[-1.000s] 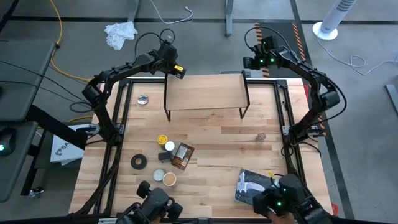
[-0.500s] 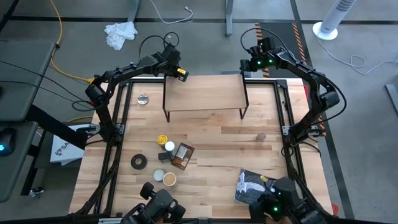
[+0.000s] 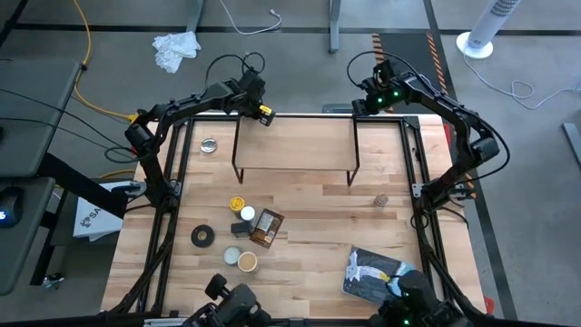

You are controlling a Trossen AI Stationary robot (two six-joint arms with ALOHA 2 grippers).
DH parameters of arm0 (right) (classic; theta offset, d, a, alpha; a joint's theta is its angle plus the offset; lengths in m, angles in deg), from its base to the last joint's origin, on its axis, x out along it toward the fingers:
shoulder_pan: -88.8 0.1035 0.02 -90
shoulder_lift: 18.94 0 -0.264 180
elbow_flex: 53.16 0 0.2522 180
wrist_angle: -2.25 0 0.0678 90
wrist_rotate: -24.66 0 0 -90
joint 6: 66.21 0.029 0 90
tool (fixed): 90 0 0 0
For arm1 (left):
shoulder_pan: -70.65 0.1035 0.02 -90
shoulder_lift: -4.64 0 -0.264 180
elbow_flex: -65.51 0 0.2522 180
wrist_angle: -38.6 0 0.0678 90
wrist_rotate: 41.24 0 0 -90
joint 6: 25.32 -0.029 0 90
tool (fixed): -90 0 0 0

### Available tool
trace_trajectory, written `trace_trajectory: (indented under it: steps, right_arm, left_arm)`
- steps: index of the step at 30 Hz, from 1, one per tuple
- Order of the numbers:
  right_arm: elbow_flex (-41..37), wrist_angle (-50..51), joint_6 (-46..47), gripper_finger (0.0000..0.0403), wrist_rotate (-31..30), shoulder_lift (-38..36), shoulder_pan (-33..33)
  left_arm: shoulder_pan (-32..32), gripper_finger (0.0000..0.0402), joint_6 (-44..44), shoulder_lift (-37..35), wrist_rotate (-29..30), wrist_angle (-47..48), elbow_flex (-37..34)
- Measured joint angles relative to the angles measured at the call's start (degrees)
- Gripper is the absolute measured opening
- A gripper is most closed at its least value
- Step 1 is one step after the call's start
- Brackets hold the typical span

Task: Shelf spices
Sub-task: Adjust the shelf

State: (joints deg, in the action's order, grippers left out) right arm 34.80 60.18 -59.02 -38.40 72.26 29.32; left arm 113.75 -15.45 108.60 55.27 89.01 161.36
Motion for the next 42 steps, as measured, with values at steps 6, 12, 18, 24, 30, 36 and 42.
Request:
trace_trajectory:
  steps: [6, 12, 18, 24, 30, 36, 42]
  right_arm:
    - [0.0, 1.6, 0.3, 0.0, 0.1, -3.0, 0.1]
    - [0.0, 4.2, 0.3, 0.0, -1.6, -4.2, 2.0]
    - [0.0, 0.5, 0.0, 0.0, -9.2, -4.2, 4.8]
    - [0.0, -5.2, 3.5, 0.0, -10.4, -4.2, 4.6]
    - [0.0, -4.2, 4.5, 0.0, -7.8, -2.0, 5.0]
    - [0.0, -4.4, 4.5, 0.0, -7.4, -1.2, 5.3]
    - [0.0, 0.1, 4.0, 0.0, -6.9, -1.3, 5.8]
  left_arm:
    - [-2.3, 0.0, 0.0, -0.2, 0.2, 2.6, 0.0]
    - [-4.3, 0.0, -0.5, -0.5, 2.1, 2.4, 0.0]
    - [-5.0, 0.0, -1.1, -0.5, 2.9, 2.4, 0.0]
    - [-5.1, 0.0, -1.1, -0.5, 4.2, 1.8, 0.0]
    - [-5.0, 0.0, -1.1, -0.5, 4.3, -1.9, 0.0]
    - [-5.0, 0.0, -1.1, -0.5, 4.3, -3.4, 0.0]
    - [-5.3, 0.0, -1.5, -0.5, 3.9, -3.5, 0.0]
